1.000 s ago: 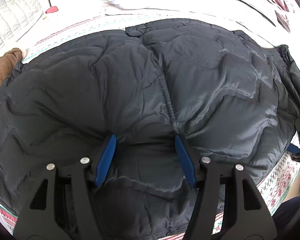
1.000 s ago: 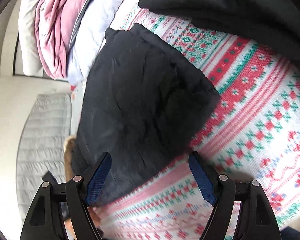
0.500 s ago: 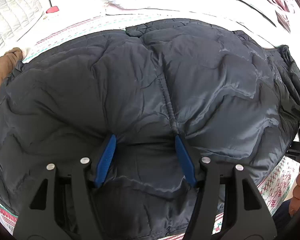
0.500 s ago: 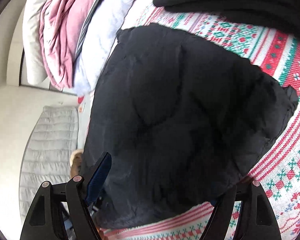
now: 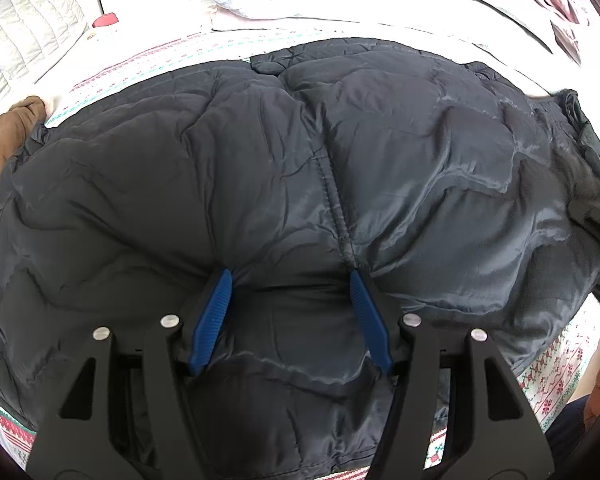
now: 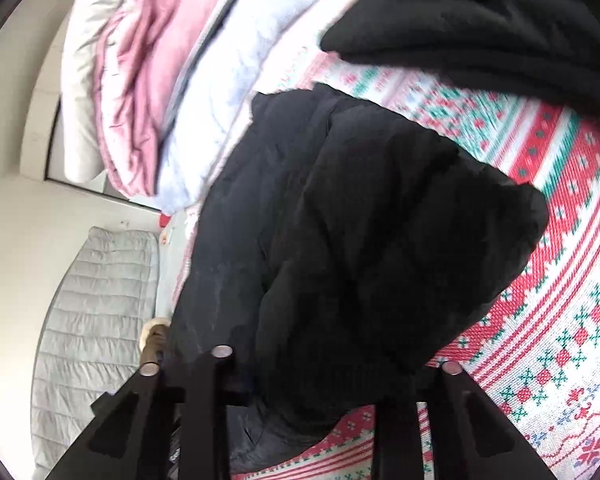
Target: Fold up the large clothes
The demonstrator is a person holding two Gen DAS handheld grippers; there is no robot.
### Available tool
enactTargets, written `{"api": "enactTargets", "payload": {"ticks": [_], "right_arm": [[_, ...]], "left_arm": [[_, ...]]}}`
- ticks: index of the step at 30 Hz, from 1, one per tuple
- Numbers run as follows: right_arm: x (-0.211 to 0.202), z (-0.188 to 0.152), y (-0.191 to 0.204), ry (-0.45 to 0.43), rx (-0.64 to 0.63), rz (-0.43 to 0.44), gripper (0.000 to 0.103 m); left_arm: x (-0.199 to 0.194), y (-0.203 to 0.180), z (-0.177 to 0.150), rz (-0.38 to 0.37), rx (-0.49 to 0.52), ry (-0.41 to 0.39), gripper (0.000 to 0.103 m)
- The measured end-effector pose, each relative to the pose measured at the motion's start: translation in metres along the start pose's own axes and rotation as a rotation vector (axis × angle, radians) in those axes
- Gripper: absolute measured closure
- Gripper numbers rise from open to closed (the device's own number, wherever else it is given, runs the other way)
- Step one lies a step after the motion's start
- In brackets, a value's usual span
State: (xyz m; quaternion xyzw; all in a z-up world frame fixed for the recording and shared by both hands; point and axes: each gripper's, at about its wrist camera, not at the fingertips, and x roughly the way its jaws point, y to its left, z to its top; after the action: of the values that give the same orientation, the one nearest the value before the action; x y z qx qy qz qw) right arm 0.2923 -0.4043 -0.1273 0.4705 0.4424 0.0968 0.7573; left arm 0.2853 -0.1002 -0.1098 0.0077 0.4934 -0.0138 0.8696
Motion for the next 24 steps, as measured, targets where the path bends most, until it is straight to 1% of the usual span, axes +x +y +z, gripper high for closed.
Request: {"api": "enactTargets", "payload": {"ticks": [5, 9, 11, 13, 14, 15, 16, 18, 20, 24], "right_arm": [[-0.015, -0.007, 0.029, -0.064, -0.140, 0.015, 0.081], [-0.020, -0.010, 0.041, -0.087, -0.199, 0.009, 0.083], [-0.021, -0.009, 0.042, -0.088, -0.203, 0.003, 0.084], [-0.022, -0.007, 0.041, -0.085, -0.191, 0.008, 0.084], [-0.021, -0.006, 0.041, -0.084, -0.185, 0.012, 0.084], [-0.019, -0.005, 0.042, -0.082, -0.182, 0.014, 0.084], [-0.020, -0.004, 0.040, -0.081, -0.179, 0.017, 0.084], [-0.020, -0.003, 0.040, -0.079, -0.175, 0.020, 0.084], [-0.020, -0.003, 0.040, -0.076, -0.171, 0.021, 0.084], [-0.019, -0.002, 0.040, -0.073, -0.164, 0.020, 0.084]], "left_arm": [[0.000, -0.001, 0.000, 0.001, 0.000, 0.000, 0.041], [-0.002, -0.002, 0.000, -0.002, 0.014, -0.001, 0.041], [-0.007, -0.002, 0.003, -0.026, 0.020, 0.014, 0.041], [-0.018, 0.000, 0.003, -0.088, 0.018, 0.024, 0.041], [-0.026, 0.000, 0.002, -0.111, 0.029, 0.021, 0.041], [-0.034, -0.003, -0.001, -0.119, 0.052, 0.018, 0.041], [-0.041, -0.006, -0.004, -0.114, 0.083, 0.016, 0.041], [-0.054, -0.016, -0.014, -0.078, 0.169, 0.009, 0.041], [-0.062, -0.025, -0.026, -0.028, 0.238, 0.000, 0.041], [-0.054, -0.034, -0.040, 0.021, 0.305, 0.018, 0.041]]}}
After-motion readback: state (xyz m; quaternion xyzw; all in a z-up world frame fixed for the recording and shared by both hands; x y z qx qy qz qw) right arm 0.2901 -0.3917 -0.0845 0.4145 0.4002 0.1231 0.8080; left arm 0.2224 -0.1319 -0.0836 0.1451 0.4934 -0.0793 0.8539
